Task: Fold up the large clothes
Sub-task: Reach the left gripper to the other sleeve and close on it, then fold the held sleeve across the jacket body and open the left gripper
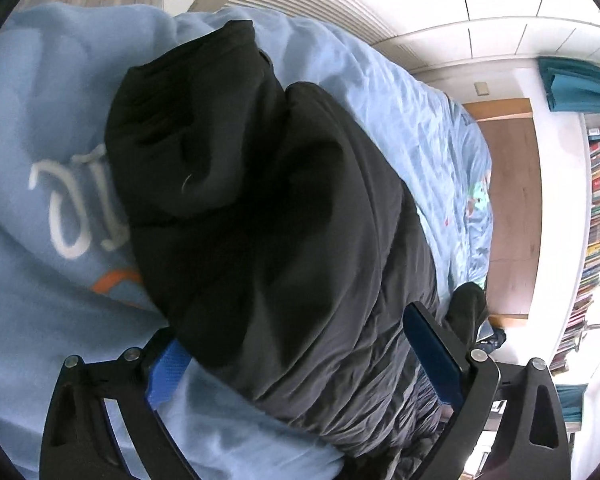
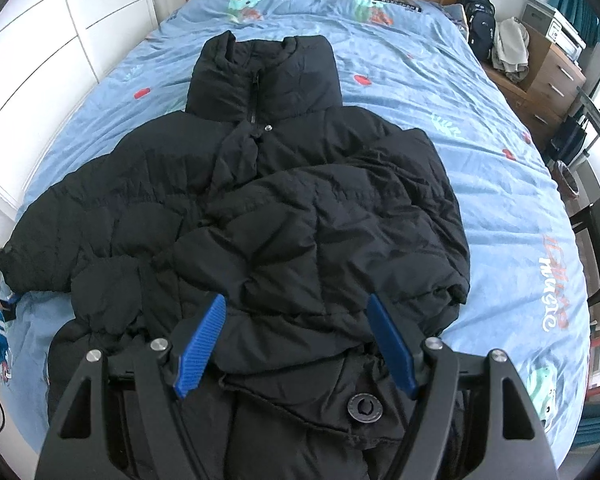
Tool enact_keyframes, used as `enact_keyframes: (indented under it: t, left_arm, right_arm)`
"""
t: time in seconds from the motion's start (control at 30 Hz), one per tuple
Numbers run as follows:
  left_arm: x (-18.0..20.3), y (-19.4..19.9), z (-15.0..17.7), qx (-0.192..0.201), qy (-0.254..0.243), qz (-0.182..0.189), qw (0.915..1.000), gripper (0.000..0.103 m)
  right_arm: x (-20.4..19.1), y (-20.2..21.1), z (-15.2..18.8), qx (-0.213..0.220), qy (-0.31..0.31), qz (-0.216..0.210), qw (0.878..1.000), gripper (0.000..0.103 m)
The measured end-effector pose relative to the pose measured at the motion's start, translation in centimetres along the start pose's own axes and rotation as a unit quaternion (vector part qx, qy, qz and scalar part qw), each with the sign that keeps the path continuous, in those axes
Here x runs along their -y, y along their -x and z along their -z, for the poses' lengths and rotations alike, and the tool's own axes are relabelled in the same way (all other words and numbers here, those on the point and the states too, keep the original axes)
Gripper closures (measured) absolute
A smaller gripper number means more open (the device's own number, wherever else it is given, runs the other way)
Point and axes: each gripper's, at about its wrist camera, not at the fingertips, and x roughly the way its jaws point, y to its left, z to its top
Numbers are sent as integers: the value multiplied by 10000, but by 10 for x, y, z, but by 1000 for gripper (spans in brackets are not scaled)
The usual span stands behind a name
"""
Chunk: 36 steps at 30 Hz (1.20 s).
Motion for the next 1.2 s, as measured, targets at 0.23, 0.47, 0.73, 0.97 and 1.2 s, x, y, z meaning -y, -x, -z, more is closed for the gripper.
enact_keyframes:
  t: [0.23,0.47,0.73,0.97,1.2]
  left_arm:
    - [-22,-7,4,-59,125,-124,9998,16]
    - [-8,9,-5,118,56,-230,9996,53]
    - [1,30,5,304,22,-280,9991,74]
    - [14,34,6,358,-18,-314,9989,87]
    - [65,27,6,372,-555,-359,9971,92]
  right_arm:
    - [1,-3,3,-29,-28,15,10000,30]
    - [10,2,3,19,-104,19,9999,30]
    - [21,10,9,91,-225,-86,9997,30]
    - [39,15,19,151,-351,-155,9992,30]
    - [65,13,33,119,-571,-170,9982,30]
